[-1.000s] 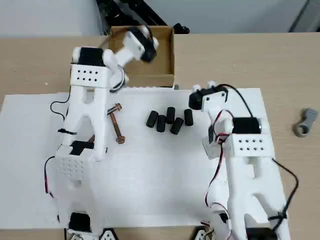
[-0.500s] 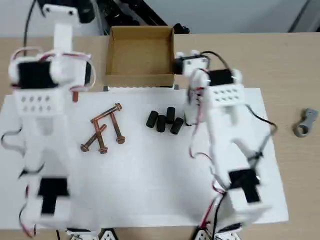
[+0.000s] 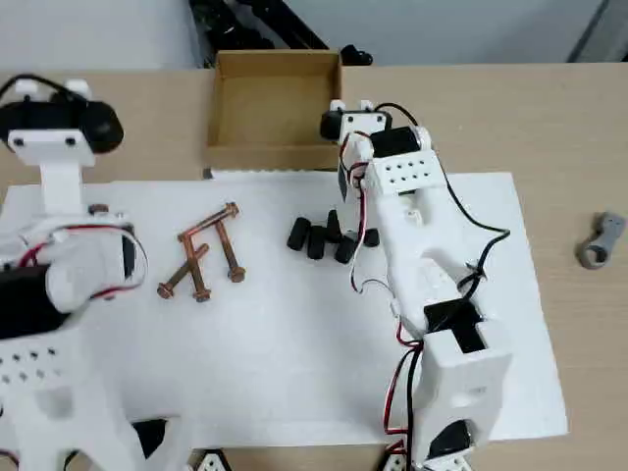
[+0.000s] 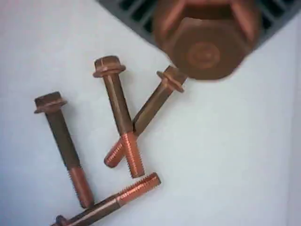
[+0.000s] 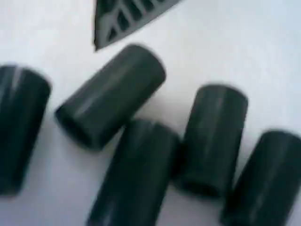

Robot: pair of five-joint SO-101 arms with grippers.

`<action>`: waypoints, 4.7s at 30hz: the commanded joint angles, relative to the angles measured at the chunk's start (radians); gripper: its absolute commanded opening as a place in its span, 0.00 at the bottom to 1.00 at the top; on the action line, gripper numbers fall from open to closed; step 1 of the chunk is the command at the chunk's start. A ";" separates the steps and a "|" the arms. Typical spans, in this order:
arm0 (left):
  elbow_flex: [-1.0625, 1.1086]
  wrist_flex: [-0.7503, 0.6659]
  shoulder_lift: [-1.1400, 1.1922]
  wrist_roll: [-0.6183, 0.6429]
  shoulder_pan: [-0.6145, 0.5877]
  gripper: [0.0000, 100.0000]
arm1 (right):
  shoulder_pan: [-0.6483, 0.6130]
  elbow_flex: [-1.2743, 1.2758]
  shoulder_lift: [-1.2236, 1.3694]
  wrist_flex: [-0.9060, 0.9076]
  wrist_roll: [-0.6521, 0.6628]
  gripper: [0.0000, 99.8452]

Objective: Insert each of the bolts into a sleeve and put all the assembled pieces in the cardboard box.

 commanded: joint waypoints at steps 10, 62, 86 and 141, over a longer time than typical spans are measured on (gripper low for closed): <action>0.021 -0.029 -0.058 -0.006 -0.005 0.01 | 0.015 -0.041 0.186 -0.170 -0.012 0.16; 0.015 -0.043 -0.061 -0.005 0.002 0.01 | 0.045 -0.264 -0.173 0.137 0.232 0.01; 0.022 -0.365 -0.235 0.006 0.222 0.01 | 0.036 0.193 -1.322 0.058 -0.115 0.00; -0.059 -0.885 -0.015 0.310 0.848 0.01 | -0.300 1.237 -1.770 -0.957 -0.006 0.00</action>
